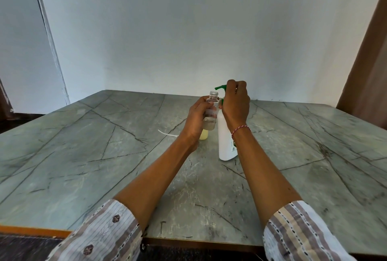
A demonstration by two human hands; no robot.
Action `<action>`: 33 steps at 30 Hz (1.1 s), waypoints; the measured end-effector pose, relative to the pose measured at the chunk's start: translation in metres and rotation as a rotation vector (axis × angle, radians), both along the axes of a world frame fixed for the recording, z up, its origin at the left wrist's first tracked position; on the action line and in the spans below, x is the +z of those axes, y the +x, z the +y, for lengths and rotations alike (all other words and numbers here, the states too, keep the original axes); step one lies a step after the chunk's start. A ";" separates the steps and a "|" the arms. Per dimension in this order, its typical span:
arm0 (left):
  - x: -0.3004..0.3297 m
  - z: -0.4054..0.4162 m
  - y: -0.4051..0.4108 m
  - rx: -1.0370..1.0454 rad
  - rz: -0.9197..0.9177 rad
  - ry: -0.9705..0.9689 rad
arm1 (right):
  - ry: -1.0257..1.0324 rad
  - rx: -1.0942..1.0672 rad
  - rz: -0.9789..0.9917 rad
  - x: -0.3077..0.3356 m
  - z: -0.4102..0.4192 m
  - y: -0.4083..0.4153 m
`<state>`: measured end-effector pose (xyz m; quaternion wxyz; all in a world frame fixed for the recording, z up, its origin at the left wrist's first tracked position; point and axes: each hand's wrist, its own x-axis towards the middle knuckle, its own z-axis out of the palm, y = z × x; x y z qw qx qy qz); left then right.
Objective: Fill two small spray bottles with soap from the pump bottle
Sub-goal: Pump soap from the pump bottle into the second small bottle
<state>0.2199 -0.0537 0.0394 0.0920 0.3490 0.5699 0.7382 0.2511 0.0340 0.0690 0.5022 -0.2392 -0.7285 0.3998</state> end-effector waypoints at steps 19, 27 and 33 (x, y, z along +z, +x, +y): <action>0.000 0.000 -0.001 -0.004 -0.007 -0.020 | 0.025 -0.066 0.008 0.001 -0.003 -0.002; 0.000 0.001 0.000 0.004 0.004 -0.016 | -0.040 -0.063 0.049 0.003 -0.005 -0.002; 0.001 0.000 0.000 -0.004 -0.004 -0.006 | -0.070 -0.022 0.115 0.003 -0.005 -0.003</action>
